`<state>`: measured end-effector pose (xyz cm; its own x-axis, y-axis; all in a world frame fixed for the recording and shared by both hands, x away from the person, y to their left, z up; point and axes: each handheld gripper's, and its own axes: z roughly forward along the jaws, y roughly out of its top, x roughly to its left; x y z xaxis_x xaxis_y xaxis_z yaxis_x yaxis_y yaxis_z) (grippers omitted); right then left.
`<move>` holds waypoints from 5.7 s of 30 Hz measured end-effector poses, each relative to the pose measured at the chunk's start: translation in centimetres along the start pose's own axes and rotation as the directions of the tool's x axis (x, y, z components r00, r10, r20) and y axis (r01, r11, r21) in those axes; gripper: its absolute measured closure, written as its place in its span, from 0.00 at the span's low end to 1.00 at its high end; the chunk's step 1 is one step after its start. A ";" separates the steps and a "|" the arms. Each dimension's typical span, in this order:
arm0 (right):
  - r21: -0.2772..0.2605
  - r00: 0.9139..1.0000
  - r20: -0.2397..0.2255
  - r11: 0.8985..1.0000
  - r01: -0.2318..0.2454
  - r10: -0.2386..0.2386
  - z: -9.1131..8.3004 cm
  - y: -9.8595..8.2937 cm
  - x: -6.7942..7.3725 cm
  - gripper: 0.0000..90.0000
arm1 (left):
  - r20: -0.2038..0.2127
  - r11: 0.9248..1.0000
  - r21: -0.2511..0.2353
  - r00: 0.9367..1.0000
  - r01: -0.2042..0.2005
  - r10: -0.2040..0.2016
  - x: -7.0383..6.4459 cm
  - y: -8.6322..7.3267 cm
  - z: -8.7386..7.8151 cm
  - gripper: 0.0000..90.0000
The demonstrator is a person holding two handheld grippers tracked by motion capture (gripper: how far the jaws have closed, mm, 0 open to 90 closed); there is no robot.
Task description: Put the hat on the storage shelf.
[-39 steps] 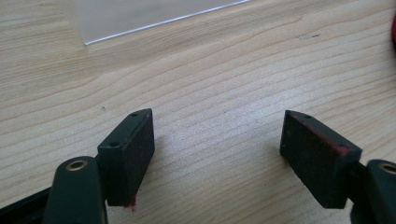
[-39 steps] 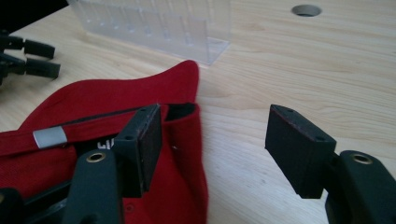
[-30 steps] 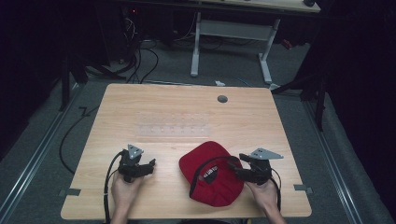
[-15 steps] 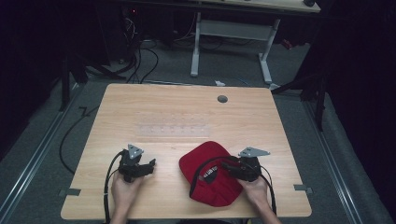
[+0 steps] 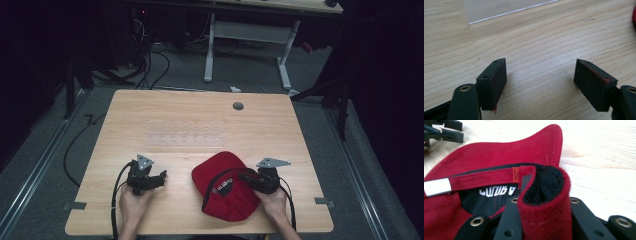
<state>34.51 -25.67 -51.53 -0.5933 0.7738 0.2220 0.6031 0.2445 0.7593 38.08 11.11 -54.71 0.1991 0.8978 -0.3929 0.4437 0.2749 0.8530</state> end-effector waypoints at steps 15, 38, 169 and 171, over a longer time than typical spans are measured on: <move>-0.026 0.999 -0.042 0.999 -0.033 0.032 -1.1 0.5 0.3 0.91 | 0.006 1.000 0.006 1.000 -0.002 0.002 -0.2 0.0 0.2 0.27; -0.078 0.997 0.006 0.994 -0.080 0.081 -3.4 2.4 -0.5 0.92 | 0.075 0.999 0.028 0.996 -0.042 0.040 -1.1 -0.5 -0.4 0.23; -0.217 0.984 -0.129 0.965 -0.146 0.120 -7.9 10.6 -0.2 0.49 | 0.508 0.952 -0.020 0.817 -0.304 0.272 -10.5 3.9 -8.3 0.95; -0.215 0.986 -0.104 0.966 -0.146 0.126 -7.7 9.8 -0.5 0.47 | 0.504 0.961 -0.031 0.826 -0.273 0.251 -10.1 4.5 -8.5 0.95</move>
<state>36.61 -28.21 -39.45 -0.5649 0.7331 0.3787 0.5543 -0.0029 0.8323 30.59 6.17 -44.00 0.7164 0.6374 -0.2838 0.3452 0.0297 0.9381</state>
